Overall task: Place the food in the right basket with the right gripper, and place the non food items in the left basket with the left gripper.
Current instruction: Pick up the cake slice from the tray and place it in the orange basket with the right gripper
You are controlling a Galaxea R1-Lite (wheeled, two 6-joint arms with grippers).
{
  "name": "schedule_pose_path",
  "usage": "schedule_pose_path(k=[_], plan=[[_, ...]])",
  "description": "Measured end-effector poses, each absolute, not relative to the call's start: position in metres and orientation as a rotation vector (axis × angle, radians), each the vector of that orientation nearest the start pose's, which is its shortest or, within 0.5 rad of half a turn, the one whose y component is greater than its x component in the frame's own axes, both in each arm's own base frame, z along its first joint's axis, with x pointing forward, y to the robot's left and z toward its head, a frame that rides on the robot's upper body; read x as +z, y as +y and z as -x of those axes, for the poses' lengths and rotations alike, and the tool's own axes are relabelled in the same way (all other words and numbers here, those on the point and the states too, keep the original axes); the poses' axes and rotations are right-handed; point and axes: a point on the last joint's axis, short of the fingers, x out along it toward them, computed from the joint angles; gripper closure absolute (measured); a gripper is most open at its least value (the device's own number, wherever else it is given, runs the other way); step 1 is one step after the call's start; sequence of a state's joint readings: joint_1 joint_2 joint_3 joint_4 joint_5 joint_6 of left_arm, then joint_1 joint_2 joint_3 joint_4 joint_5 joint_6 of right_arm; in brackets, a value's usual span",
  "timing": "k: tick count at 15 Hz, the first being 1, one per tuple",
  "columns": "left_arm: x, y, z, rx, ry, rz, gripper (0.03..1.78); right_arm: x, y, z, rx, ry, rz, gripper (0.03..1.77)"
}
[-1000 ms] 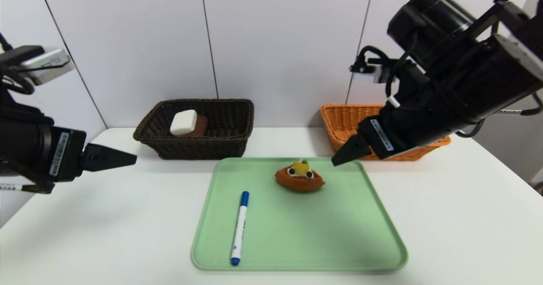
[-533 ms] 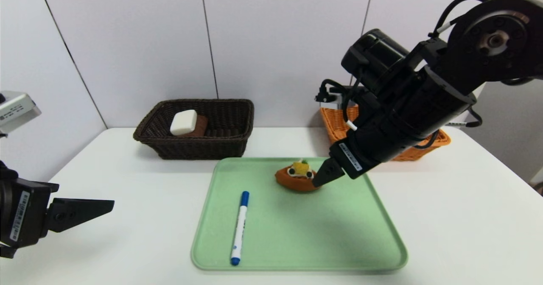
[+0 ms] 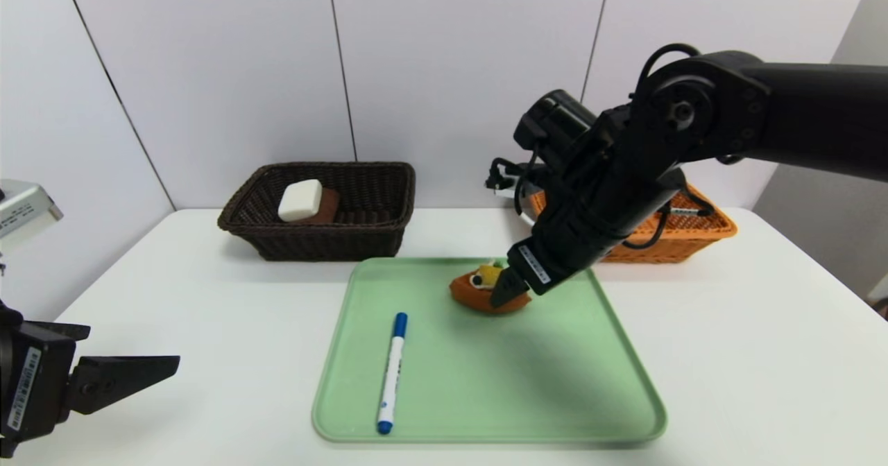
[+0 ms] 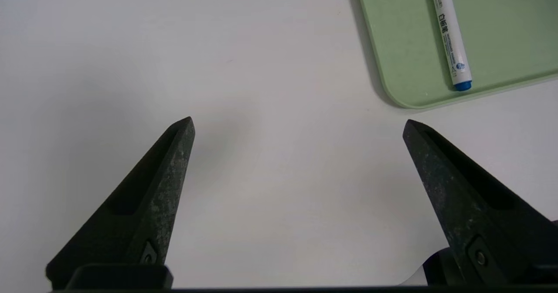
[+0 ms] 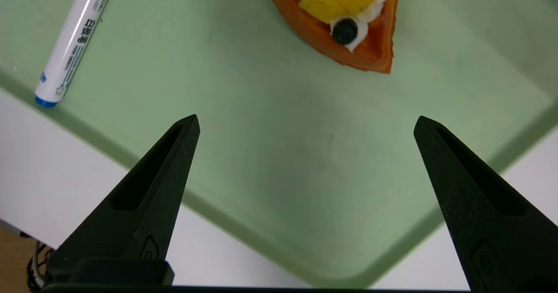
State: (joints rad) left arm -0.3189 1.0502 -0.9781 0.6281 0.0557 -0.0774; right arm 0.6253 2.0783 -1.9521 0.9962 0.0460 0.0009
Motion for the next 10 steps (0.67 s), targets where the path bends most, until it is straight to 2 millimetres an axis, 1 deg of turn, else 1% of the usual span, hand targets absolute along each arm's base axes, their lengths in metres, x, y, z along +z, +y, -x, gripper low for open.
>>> schedule_pose_path(k=[4, 10], plan=[[0.247, -0.033, -0.104, -0.225, 0.707, -0.059, 0.12, 0.199, 0.227, -0.318, 0.577, 1.118, 0.337, 0.10], [0.243, -0.034, -0.107, -0.229, 0.712, -0.061, 0.12, 0.180, 0.235, -0.332, 0.571, 1.115, 0.334, 0.10]])
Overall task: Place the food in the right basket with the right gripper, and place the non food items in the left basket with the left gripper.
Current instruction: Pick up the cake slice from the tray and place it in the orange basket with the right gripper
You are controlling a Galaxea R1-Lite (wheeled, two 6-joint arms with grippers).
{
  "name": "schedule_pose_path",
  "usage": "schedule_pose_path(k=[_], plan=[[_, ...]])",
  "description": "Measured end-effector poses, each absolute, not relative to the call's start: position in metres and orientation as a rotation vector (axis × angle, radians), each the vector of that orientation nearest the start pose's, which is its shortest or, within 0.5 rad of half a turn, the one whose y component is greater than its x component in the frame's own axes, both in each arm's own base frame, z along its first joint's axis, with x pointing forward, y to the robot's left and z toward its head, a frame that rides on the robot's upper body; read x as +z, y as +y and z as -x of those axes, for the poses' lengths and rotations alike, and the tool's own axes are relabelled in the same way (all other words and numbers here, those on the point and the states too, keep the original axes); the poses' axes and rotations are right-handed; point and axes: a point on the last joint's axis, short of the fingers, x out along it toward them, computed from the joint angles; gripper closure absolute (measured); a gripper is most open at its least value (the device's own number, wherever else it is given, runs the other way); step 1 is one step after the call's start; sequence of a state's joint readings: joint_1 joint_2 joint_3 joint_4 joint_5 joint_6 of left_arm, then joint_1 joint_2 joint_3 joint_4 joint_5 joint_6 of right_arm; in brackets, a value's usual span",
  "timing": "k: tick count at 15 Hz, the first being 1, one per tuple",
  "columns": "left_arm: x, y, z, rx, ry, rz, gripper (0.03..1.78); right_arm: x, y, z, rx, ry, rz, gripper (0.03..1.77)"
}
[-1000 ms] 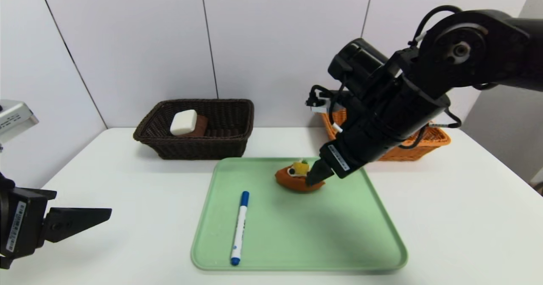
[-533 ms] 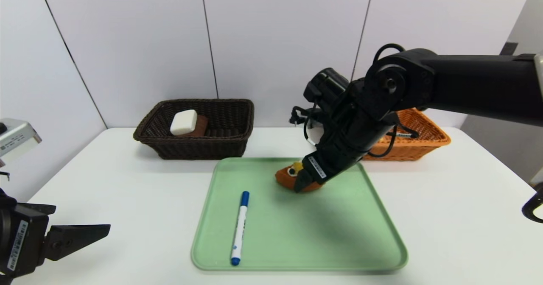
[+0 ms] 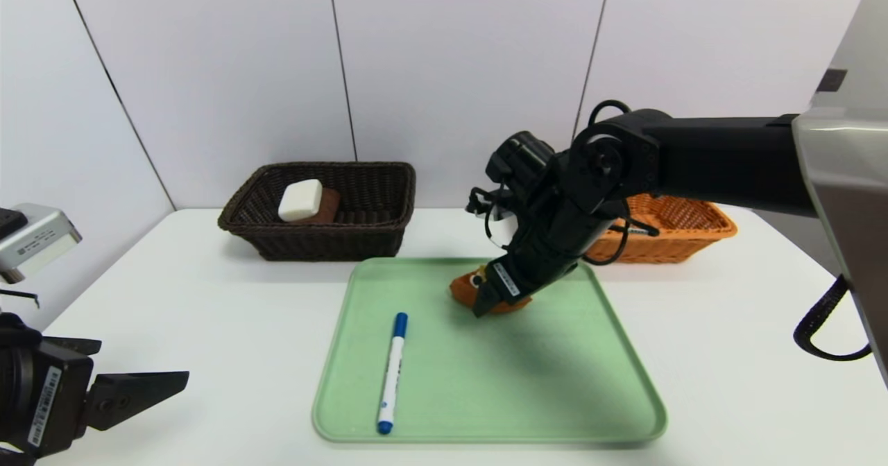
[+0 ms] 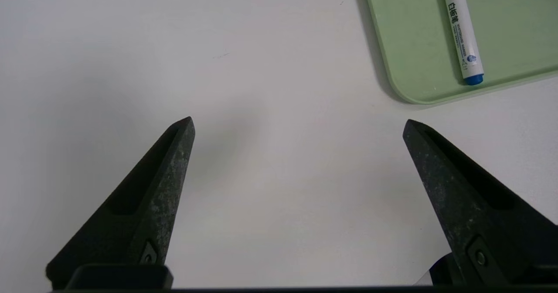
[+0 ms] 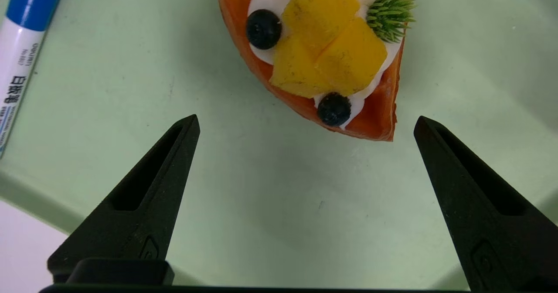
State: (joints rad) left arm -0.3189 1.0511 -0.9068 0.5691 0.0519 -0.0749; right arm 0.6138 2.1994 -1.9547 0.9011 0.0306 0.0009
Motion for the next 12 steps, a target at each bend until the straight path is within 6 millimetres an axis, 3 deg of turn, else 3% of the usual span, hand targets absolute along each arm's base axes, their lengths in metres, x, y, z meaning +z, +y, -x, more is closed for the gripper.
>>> schedule_pose_path(k=[12], plan=[[0.240, -0.041, -0.119, -0.247, 0.716, -0.070, 0.12, 0.164, 0.243, -0.349, 0.547, 1.048, 0.329, 0.10]])
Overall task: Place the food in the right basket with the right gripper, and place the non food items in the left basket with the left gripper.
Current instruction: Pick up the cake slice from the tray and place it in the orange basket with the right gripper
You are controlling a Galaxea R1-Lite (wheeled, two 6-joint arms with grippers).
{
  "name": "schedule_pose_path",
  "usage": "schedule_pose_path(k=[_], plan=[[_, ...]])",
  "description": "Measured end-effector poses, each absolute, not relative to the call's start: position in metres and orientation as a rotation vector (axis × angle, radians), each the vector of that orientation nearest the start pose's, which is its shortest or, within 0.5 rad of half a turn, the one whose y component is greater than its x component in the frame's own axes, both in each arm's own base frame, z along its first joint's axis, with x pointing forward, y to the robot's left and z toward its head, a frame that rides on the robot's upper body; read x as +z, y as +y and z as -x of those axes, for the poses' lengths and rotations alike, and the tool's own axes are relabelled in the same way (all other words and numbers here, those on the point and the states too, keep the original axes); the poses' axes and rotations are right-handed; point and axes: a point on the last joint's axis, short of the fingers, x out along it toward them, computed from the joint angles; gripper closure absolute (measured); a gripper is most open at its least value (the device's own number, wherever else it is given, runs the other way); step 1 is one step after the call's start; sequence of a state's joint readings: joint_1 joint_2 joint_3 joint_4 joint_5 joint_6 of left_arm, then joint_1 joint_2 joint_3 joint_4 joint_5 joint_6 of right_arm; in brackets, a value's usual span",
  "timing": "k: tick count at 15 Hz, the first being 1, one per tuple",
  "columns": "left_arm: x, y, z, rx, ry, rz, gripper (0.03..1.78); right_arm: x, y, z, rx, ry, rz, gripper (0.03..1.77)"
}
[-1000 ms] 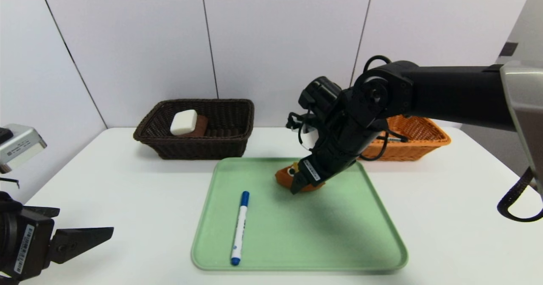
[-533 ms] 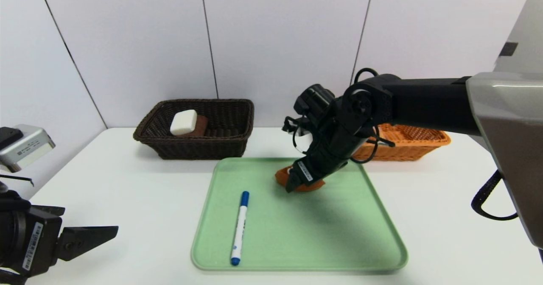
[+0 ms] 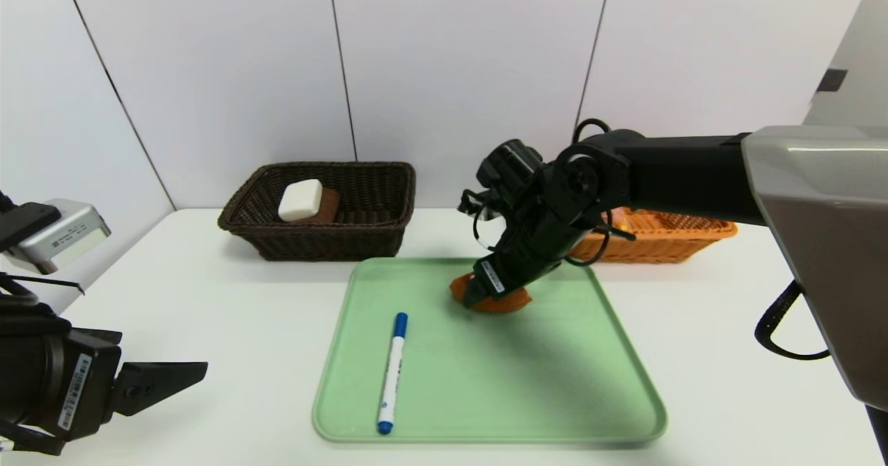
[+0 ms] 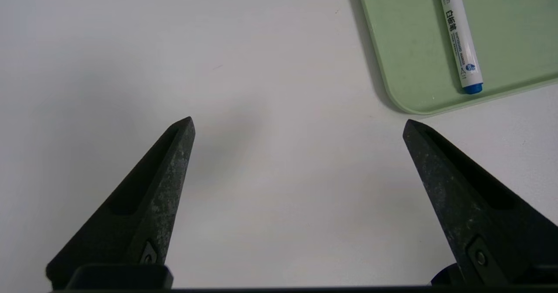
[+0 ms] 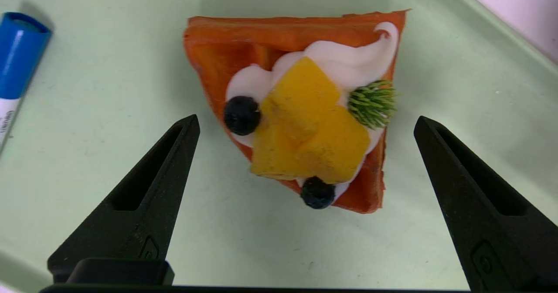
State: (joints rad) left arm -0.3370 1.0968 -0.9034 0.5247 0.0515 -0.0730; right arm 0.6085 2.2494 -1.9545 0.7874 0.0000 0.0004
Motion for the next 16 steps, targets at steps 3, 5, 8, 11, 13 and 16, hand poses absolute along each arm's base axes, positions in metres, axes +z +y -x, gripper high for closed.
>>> schedule_pose_path(k=[3, 5, 8, 11, 13, 16], plan=[[0.238, -0.042, -0.123, -0.249, 0.726, -0.073, 0.12, 0.160, 0.246, -0.351, 0.533, 1.040, 0.339, 0.10], [0.237, -0.043, -0.124, -0.249, 0.734, -0.074, 0.12, 0.158, 0.249, -0.352, 0.534, 1.030, 0.341, 0.10], [0.236, -0.044, -0.127, -0.248, 0.745, -0.075, 0.12, 0.153, 0.253, -0.352, 0.522, 1.029, 0.359, 0.10], [0.234, -0.044, -0.129, -0.247, 0.758, -0.077, 0.12, 0.150, 0.255, -0.352, 0.525, 1.035, 0.367, 0.10], [0.233, -0.045, -0.131, -0.249, 0.765, -0.077, 0.12, 0.149, 0.256, -0.353, 0.526, 1.036, 0.369, 0.10], [0.231, -0.046, -0.132, -0.251, 0.774, -0.078, 0.12, 0.148, 0.256, -0.353, 0.525, 1.036, 0.369, 0.15]])
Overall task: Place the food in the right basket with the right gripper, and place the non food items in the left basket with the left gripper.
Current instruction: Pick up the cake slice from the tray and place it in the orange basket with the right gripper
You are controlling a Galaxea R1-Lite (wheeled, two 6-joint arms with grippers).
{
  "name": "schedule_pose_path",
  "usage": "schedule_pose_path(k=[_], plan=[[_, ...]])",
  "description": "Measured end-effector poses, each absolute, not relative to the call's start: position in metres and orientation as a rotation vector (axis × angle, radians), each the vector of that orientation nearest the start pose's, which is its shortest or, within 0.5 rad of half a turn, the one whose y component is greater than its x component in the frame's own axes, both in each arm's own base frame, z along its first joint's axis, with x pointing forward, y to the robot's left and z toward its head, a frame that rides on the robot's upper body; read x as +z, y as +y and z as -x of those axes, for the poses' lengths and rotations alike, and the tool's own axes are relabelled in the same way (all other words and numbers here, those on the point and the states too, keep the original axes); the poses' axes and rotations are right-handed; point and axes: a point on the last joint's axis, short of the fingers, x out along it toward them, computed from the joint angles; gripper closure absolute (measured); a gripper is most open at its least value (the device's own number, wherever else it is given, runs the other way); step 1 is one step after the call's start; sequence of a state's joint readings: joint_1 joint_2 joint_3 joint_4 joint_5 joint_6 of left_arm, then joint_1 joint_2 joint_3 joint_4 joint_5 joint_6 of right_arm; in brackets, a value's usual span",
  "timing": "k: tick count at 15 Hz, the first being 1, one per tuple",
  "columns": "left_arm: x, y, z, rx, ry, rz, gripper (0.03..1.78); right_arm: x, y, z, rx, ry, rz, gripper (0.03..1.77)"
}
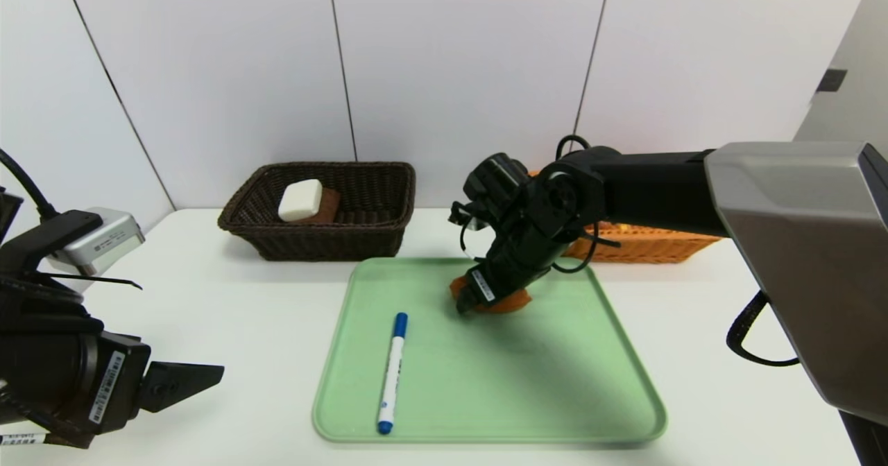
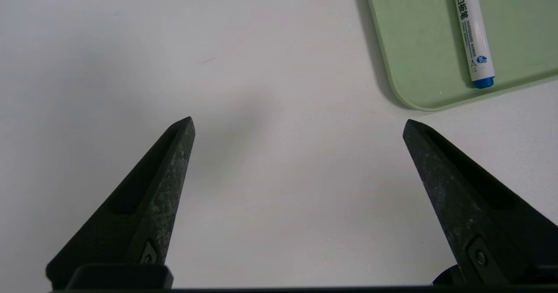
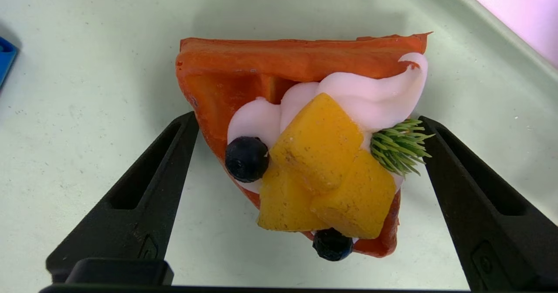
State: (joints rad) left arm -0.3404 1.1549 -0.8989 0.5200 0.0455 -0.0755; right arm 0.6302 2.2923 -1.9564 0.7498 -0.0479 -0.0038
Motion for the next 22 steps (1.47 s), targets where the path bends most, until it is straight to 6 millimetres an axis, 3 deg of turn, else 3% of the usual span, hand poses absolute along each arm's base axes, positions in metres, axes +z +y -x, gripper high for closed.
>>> schedule_pose_path(k=[3, 6, 10, 13, 19, 22], plan=[[0.231, -0.046, -0.133, -0.250, 0.776, -0.079, 0.12, 0.148, 0.256, -0.353, 0.527, 1.034, 0.372, 0.62], [0.231, -0.046, -0.133, -0.250, 0.777, -0.079, 0.12, 0.148, 0.256, -0.353, 0.528, 1.038, 0.372, 0.82], [0.229, -0.046, -0.132, -0.252, 0.785, -0.081, 0.12, 0.151, 0.257, -0.350, 0.539, 1.037, 0.367, 0.92], [0.227, -0.045, -0.131, -0.253, 0.787, -0.081, 0.12, 0.165, 0.261, -0.340, 0.564, 1.006, 0.358, 0.94], [0.225, -0.046, -0.128, -0.259, 0.794, -0.085, 0.12, 0.229, 0.251, -0.311, 0.596, 0.848, 0.319, 0.94], [0.223, -0.047, -0.126, -0.270, 0.797, -0.091, 0.12, 0.260, 0.233, -0.311, 0.534, 0.717, 0.275, 0.94]])
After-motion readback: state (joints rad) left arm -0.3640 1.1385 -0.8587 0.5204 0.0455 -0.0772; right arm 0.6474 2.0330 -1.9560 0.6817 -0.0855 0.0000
